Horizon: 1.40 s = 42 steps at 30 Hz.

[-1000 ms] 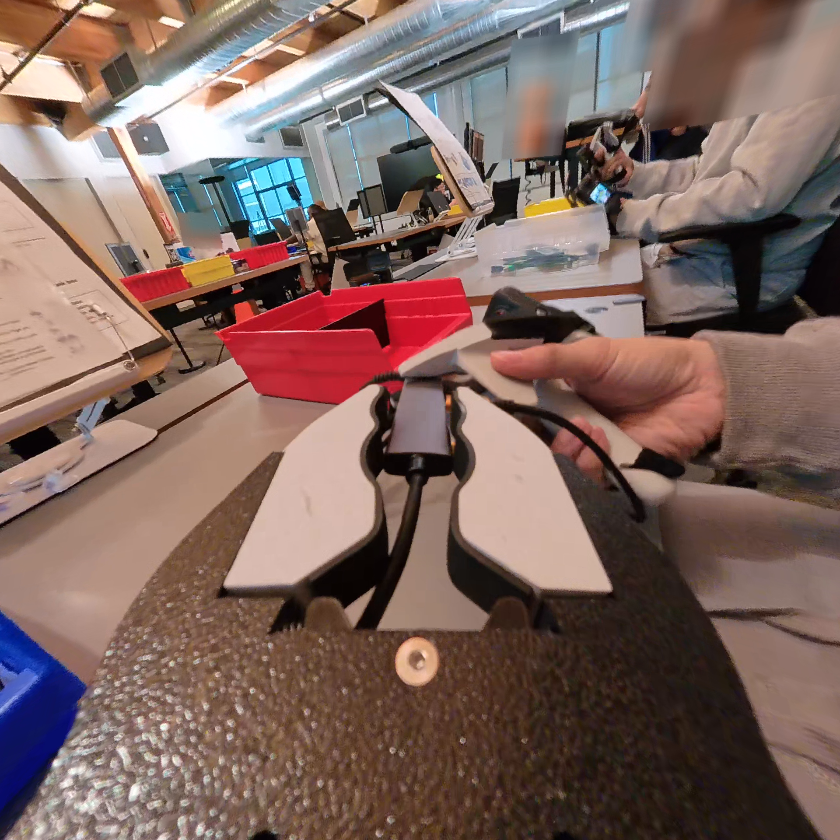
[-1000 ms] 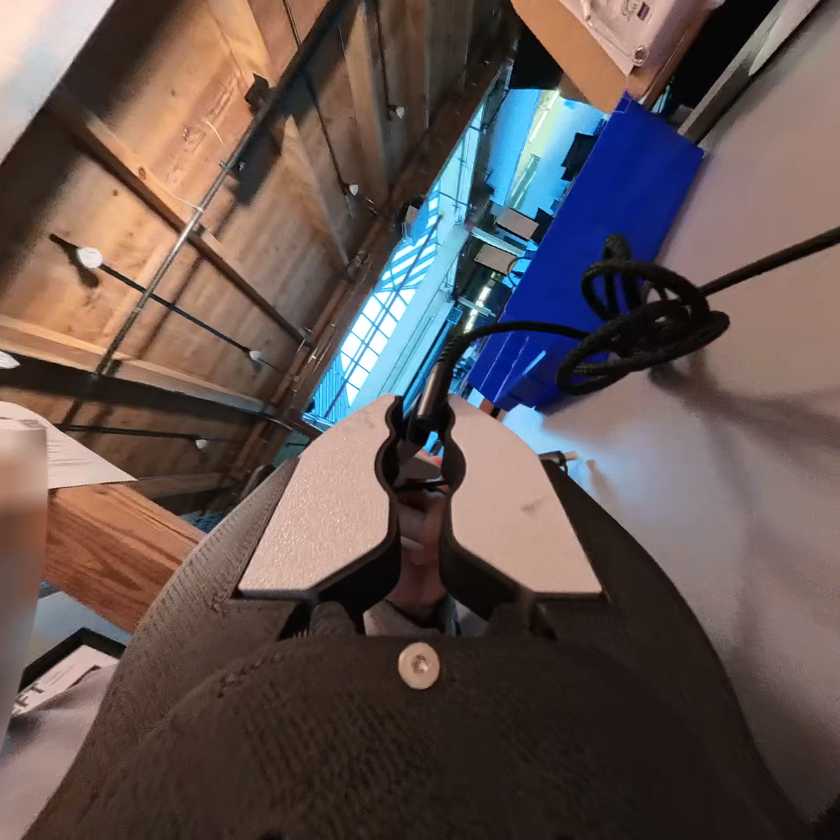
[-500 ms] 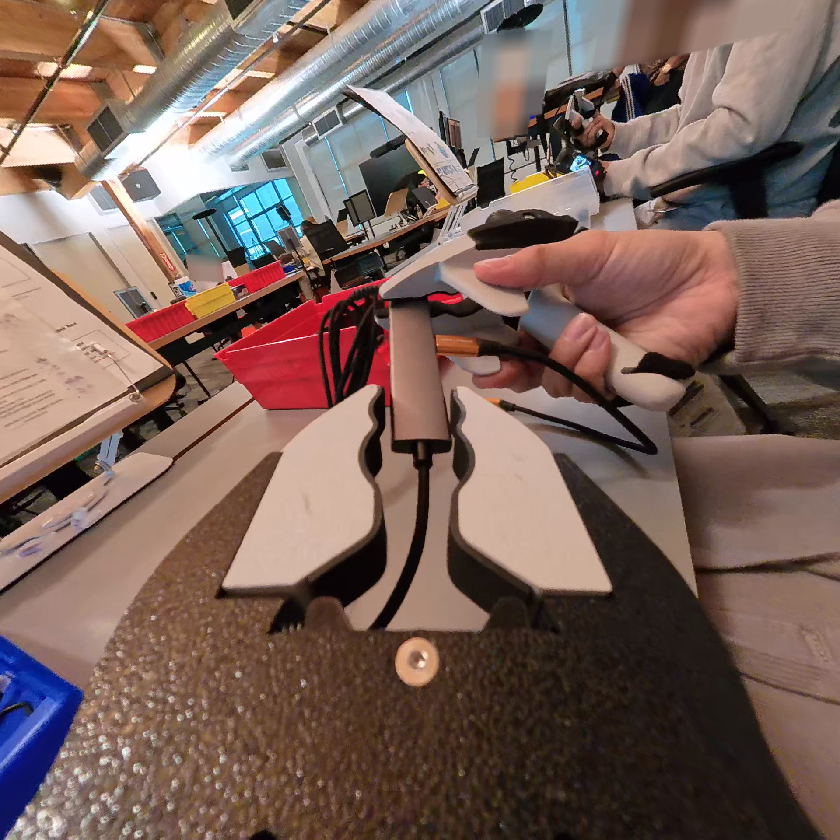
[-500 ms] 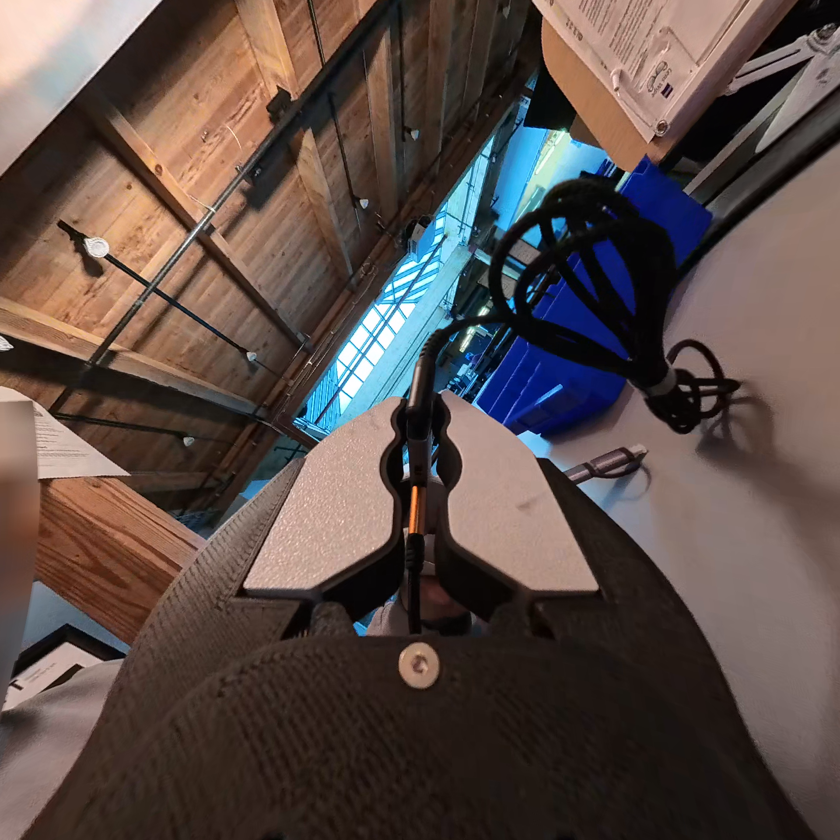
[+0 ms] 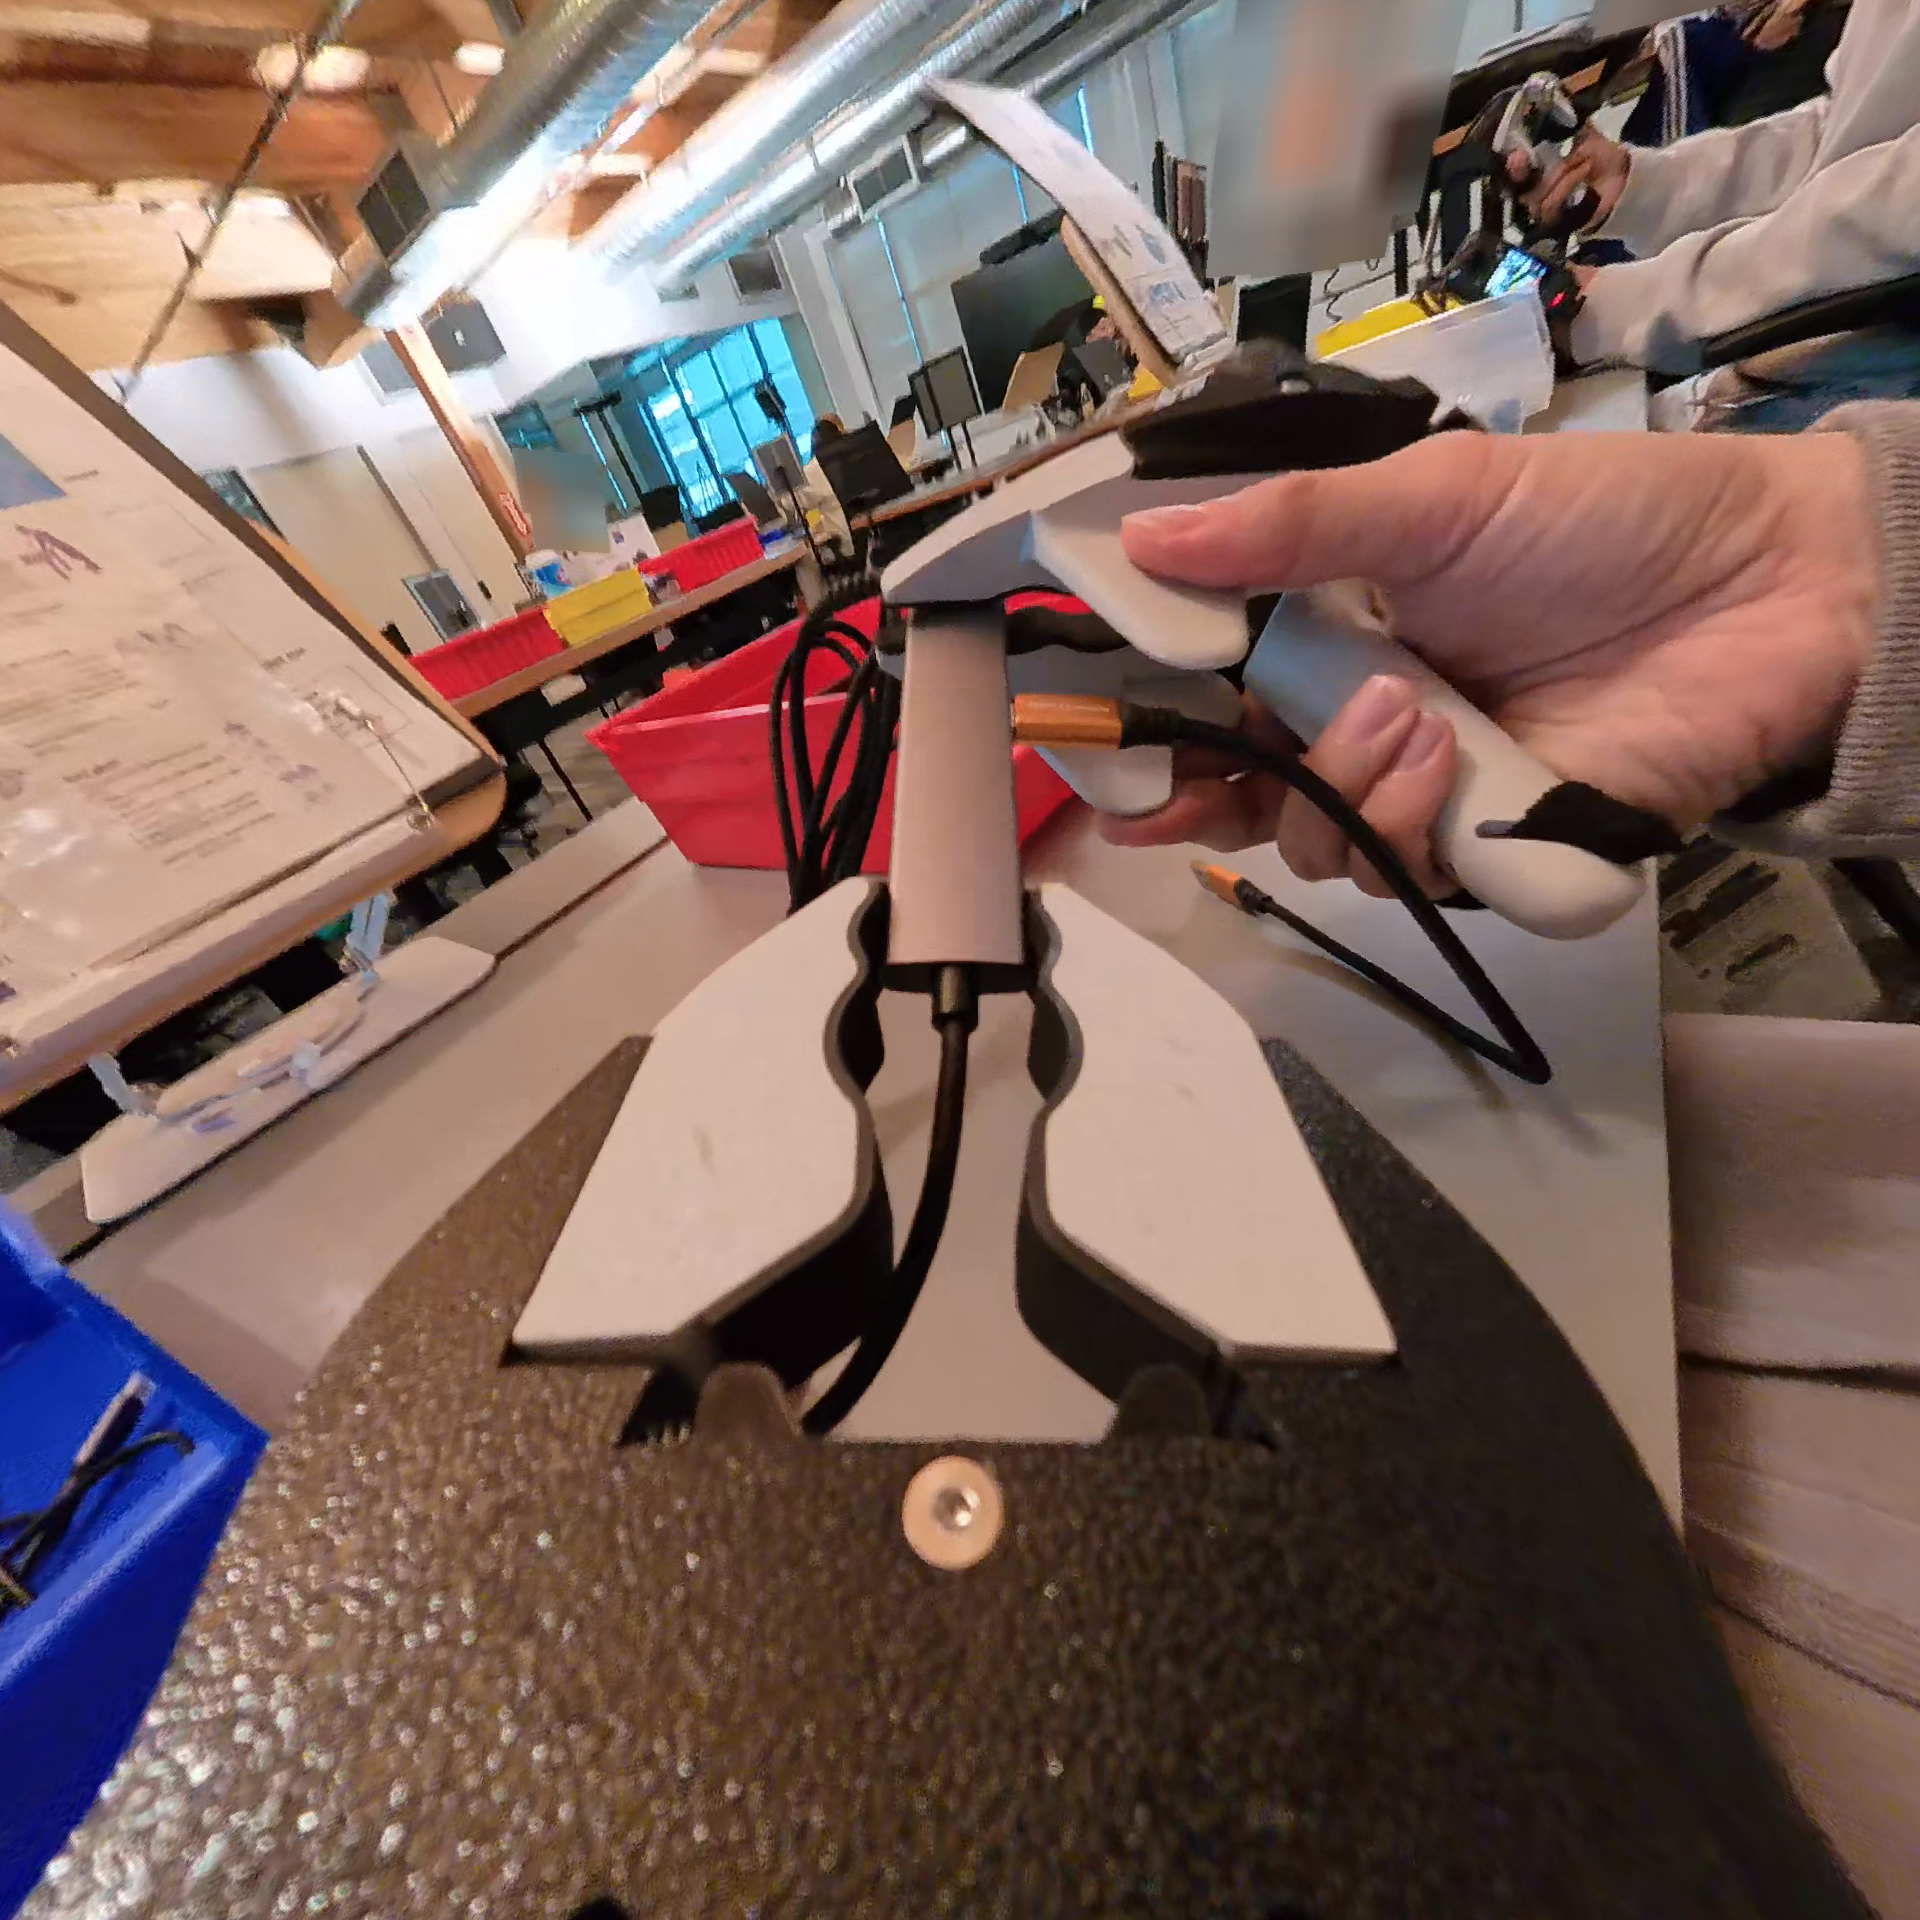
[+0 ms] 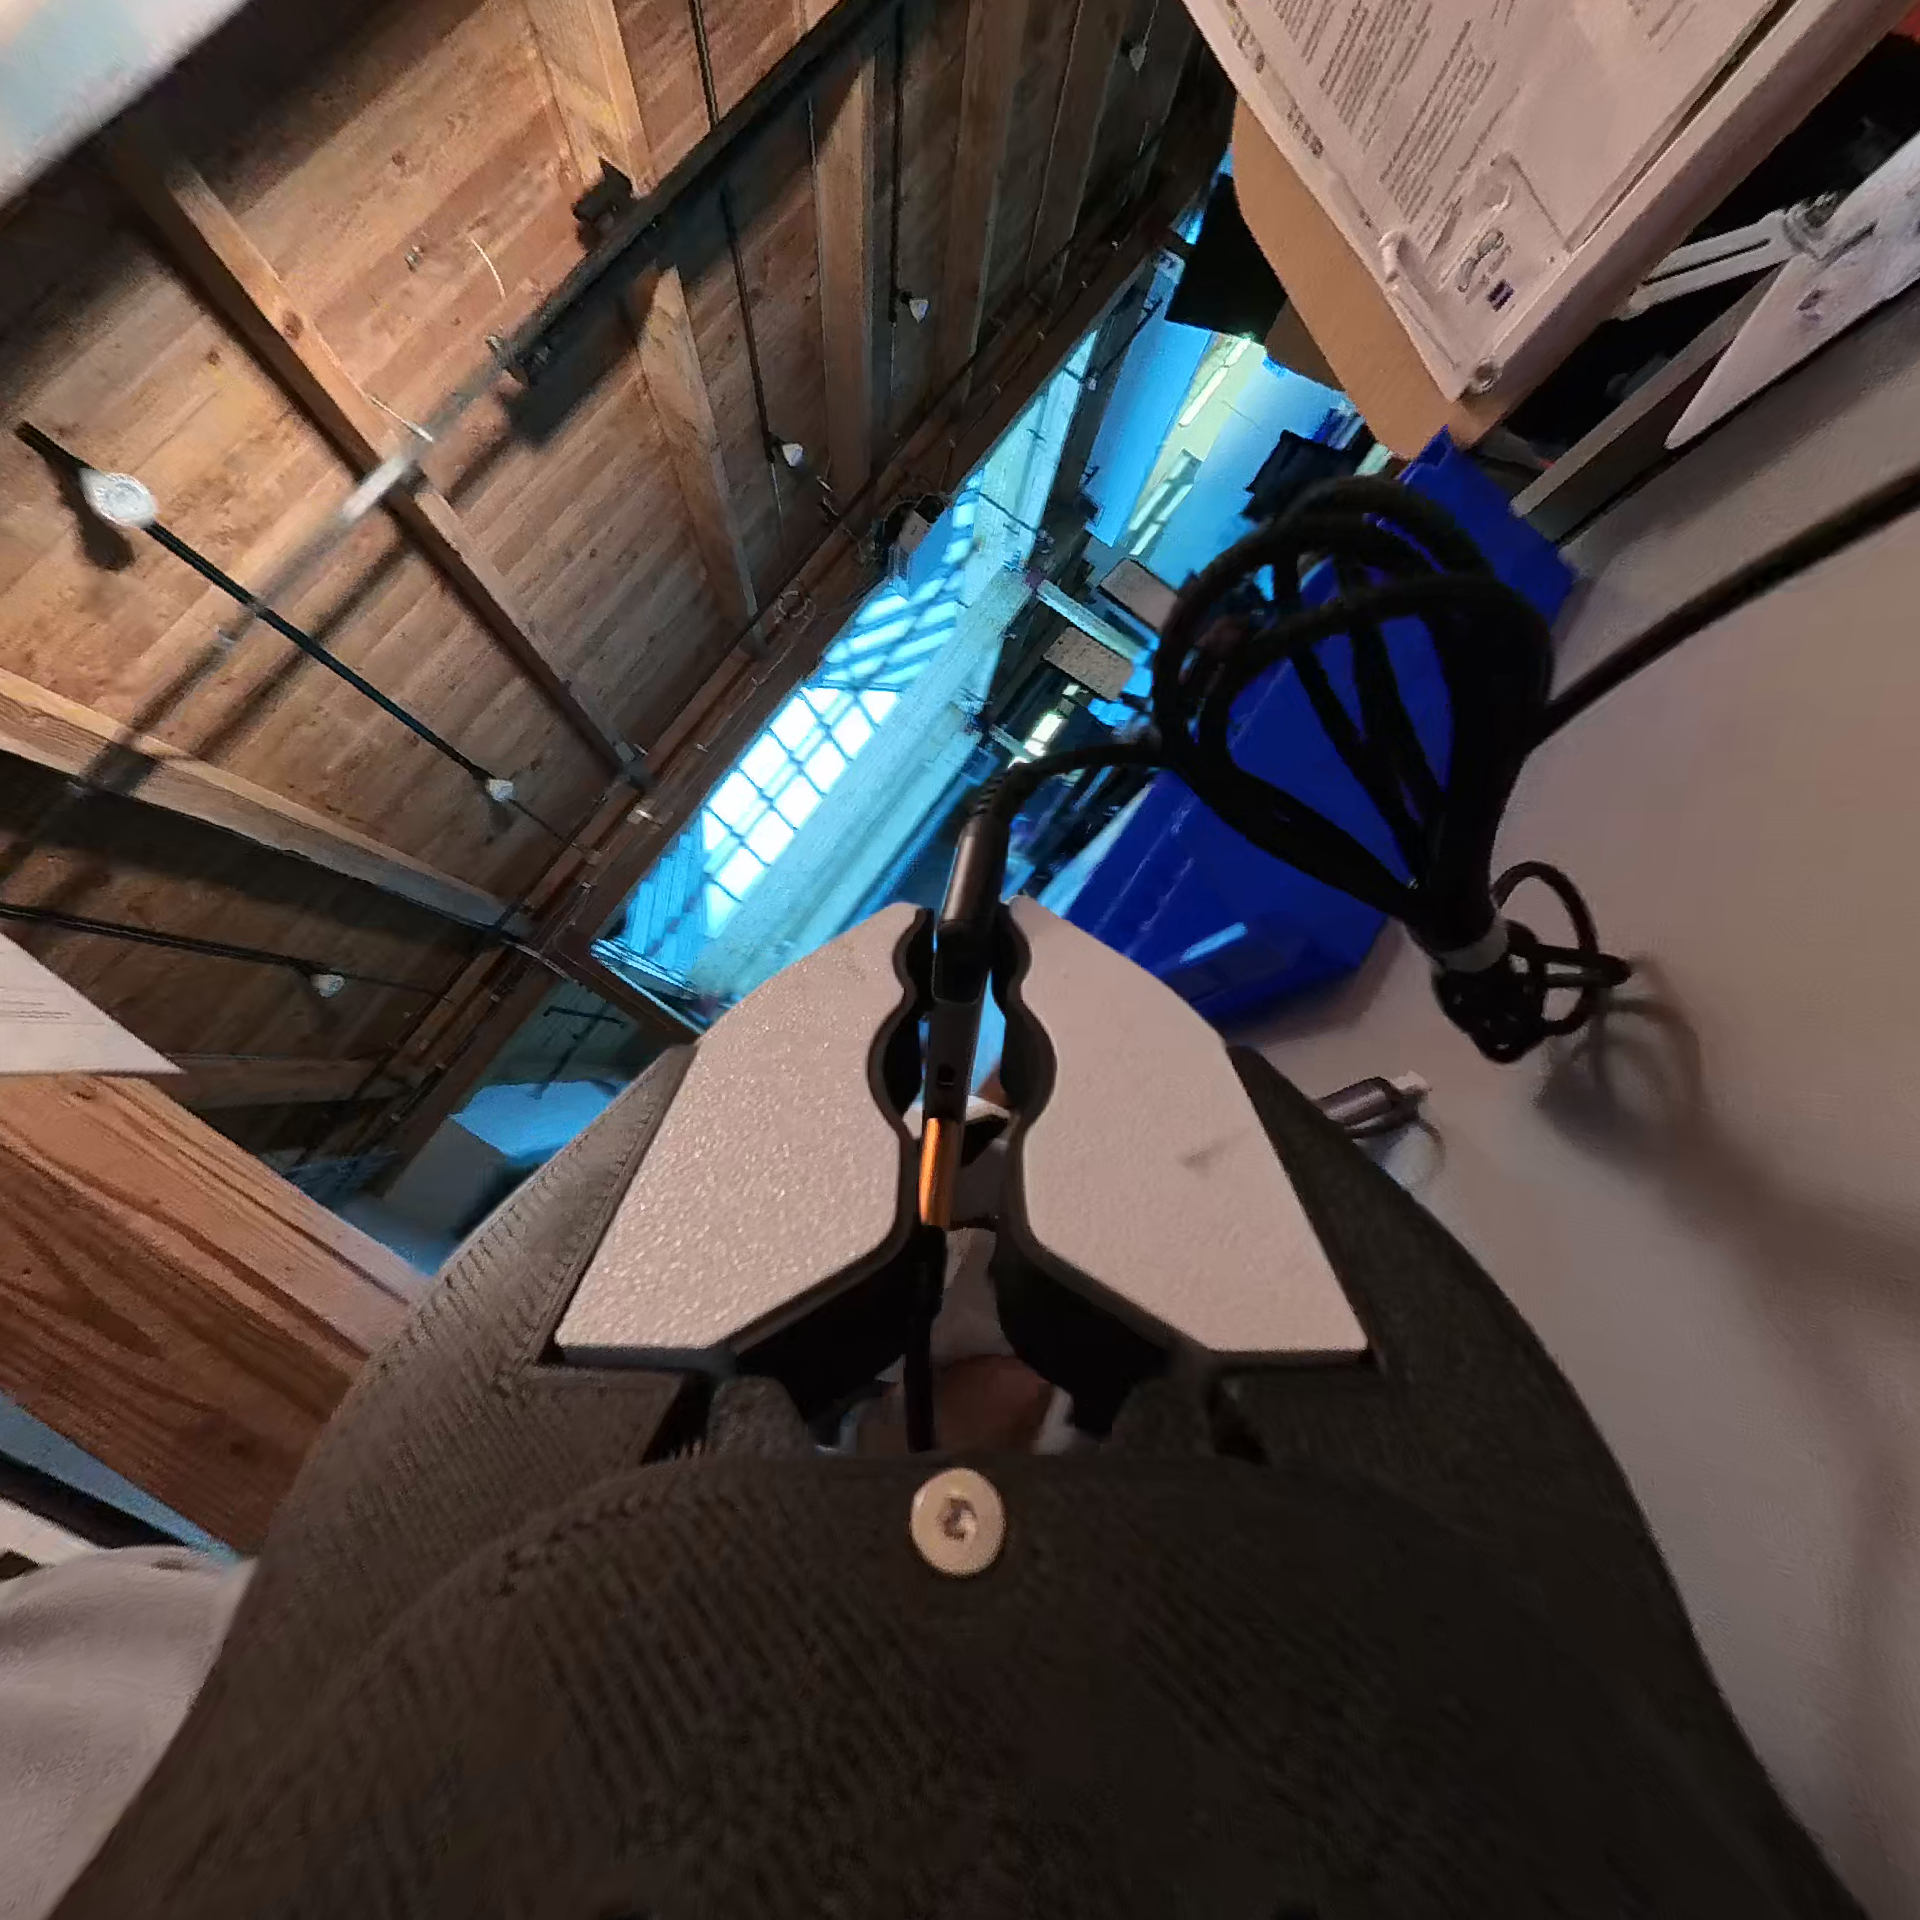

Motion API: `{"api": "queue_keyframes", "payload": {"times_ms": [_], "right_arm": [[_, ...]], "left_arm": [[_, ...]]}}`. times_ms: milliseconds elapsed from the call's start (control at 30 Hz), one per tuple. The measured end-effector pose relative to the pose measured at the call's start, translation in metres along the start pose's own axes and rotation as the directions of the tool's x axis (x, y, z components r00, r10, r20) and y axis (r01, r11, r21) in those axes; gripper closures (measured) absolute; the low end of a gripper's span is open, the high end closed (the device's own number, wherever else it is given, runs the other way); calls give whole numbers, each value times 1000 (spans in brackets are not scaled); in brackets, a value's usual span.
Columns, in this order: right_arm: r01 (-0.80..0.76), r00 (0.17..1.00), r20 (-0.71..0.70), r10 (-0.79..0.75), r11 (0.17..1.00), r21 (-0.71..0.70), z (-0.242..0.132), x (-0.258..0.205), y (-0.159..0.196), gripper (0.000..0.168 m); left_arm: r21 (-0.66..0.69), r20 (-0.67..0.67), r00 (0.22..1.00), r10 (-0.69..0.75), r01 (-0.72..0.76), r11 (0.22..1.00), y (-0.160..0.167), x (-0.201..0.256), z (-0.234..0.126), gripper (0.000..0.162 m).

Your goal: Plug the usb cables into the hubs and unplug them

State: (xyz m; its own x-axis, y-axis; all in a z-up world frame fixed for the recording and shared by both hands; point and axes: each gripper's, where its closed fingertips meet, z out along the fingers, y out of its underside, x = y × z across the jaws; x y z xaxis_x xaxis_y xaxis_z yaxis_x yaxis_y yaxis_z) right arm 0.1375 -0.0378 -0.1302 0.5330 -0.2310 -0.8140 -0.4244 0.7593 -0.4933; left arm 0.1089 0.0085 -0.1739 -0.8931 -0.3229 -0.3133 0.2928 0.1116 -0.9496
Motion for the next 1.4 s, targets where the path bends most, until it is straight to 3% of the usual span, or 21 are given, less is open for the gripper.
{"api": "queue_keyframes", "payload": {"times_ms": [100, 167, 333, 533, 667, 900, 1167, 1267, 1333, 1400], "right_arm": [[175, 981, -71, -180, 982, -70, 3, 6, 0, 154], [262, 958, -85, -274, 956, -129, 4, 6, 4, 140], [469, 857, -122, -501, 855, -220, -3, 10, 17, 127], [725, 607, -136, -783, 615, -309, -1, 16, 30, 137], [749, 557, -102, -824, 551, -368, 10, 18, 44, 136], [787, 462, -142, -876, 478, -390, 13, 23, 43, 153], [775, 296, -74, -952, 284, -565, 3, 28, 50, 155], [743, 301, -80, -950, 286, -605, -4, 28, 48, 155], [707, 362, -125, -924, 359, -609, -5, 29, 48, 155], [693, 307, -101, -946, 295, -658, -10, 34, 53, 155]], "left_arm": [[-22, 8, 998, -64, 64, 998, 3, -3, 2, 138], [-21, 42, 994, -105, 106, 994, 2, -10, 1, 138], [-35, 110, 981, -163, 168, 985, 9, -32, -6, 138], [-21, 148, 965, -218, 223, 974, 12, -46, -12, 138], [-21, 137, 968, -211, 216, 976, 11, -42, -10, 138], [-16, 142, 969, -200, 204, 979, 10, -38, -9, 138], [-39, 166, 957, -237, 247, 968, 19, -34, -10, 138], [-53, 176, 959, -220, 233, 971, 19, -29, -7, 137], [-49, 199, 949, -243, 258, 965, 18, -28, -5, 137], [-62, 210, 951, -226, 244, 968, 19, -26, -5, 137]]}}
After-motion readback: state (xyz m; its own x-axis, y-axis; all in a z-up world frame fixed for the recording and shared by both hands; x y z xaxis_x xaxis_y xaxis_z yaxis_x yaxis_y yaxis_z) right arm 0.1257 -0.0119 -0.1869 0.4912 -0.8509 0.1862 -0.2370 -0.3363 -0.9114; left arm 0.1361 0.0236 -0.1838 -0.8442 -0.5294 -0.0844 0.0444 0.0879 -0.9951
